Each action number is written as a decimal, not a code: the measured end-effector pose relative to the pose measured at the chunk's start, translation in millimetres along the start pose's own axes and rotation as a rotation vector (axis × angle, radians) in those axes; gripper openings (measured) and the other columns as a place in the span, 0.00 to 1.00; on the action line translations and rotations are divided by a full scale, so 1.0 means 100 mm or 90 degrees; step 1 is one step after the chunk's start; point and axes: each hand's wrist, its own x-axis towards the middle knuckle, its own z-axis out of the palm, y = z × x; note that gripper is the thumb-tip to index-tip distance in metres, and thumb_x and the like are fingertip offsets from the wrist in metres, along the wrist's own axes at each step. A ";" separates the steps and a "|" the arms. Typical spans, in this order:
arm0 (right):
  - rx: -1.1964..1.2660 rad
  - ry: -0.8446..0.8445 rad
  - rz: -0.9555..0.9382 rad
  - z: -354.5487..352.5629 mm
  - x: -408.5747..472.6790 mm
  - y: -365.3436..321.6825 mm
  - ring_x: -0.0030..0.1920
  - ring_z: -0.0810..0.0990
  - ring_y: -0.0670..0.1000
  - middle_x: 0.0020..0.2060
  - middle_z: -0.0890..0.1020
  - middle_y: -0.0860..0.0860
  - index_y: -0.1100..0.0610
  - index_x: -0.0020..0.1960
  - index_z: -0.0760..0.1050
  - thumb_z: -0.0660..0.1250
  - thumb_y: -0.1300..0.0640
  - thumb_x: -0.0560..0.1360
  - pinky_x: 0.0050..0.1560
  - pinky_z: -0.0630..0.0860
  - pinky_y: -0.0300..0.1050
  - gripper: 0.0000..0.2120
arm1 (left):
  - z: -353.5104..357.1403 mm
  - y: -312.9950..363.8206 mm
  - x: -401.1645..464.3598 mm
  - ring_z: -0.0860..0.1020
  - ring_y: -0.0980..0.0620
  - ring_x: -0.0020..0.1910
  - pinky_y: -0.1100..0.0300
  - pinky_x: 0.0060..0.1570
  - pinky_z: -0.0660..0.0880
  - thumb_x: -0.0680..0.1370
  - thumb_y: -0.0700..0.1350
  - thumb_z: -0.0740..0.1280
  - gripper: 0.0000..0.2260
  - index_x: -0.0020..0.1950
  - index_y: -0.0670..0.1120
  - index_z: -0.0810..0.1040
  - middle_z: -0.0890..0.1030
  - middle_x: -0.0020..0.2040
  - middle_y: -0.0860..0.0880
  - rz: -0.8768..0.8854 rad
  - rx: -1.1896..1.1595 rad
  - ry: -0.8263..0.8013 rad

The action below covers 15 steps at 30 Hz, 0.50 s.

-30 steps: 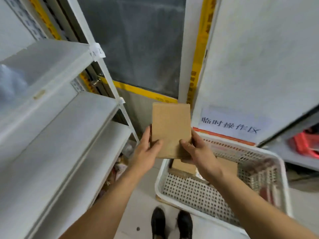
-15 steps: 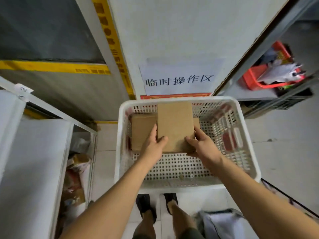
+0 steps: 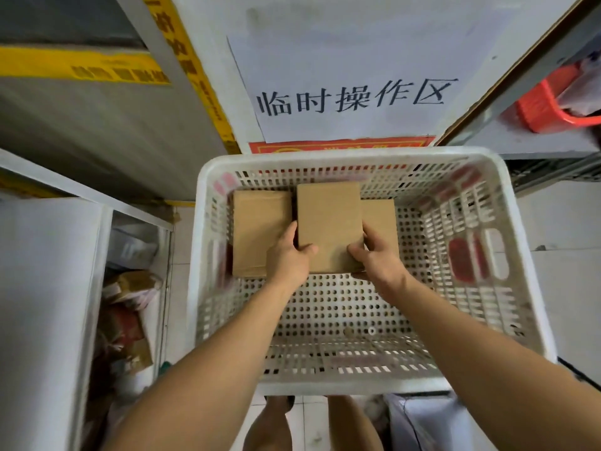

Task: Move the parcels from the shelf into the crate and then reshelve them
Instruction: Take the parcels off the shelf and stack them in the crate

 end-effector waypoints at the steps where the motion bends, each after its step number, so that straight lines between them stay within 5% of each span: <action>1: 0.002 0.001 0.002 0.03 0.06 0.04 0.65 0.79 0.58 0.70 0.79 0.47 0.38 0.79 0.67 0.63 0.61 0.84 0.58 0.82 0.65 0.28 | 0.00 -0.04 0.05 0.76 0.48 0.71 0.51 0.72 0.73 0.79 0.52 0.75 0.35 0.83 0.56 0.64 0.74 0.77 0.50 0.000 0.002 0.013; 5: 0.020 -0.006 0.003 0.11 0.24 0.18 0.64 0.80 0.58 0.69 0.79 0.48 0.42 0.79 0.68 0.62 0.64 0.85 0.54 0.84 0.60 0.27 | 0.04 -0.12 0.19 0.80 0.46 0.65 0.46 0.67 0.77 0.76 0.52 0.78 0.35 0.80 0.54 0.69 0.80 0.71 0.49 0.032 0.054 0.077; 9: 0.032 0.003 0.005 0.17 0.30 0.23 0.62 0.81 0.50 0.70 0.78 0.47 0.46 0.81 0.66 0.62 0.65 0.86 0.48 0.84 0.43 0.27 | 0.08 -0.16 0.17 0.82 0.45 0.60 0.45 0.63 0.79 0.77 0.50 0.76 0.28 0.77 0.52 0.74 0.84 0.63 0.47 0.098 0.187 0.149; 15: -0.031 0.016 0.011 0.18 0.26 0.18 0.67 0.79 0.53 0.72 0.76 0.46 0.43 0.82 0.63 0.63 0.62 0.86 0.62 0.82 0.52 0.29 | 0.02 -0.14 0.11 0.80 0.46 0.63 0.47 0.66 0.77 0.78 0.48 0.76 0.26 0.75 0.50 0.75 0.81 0.68 0.49 0.147 0.198 0.149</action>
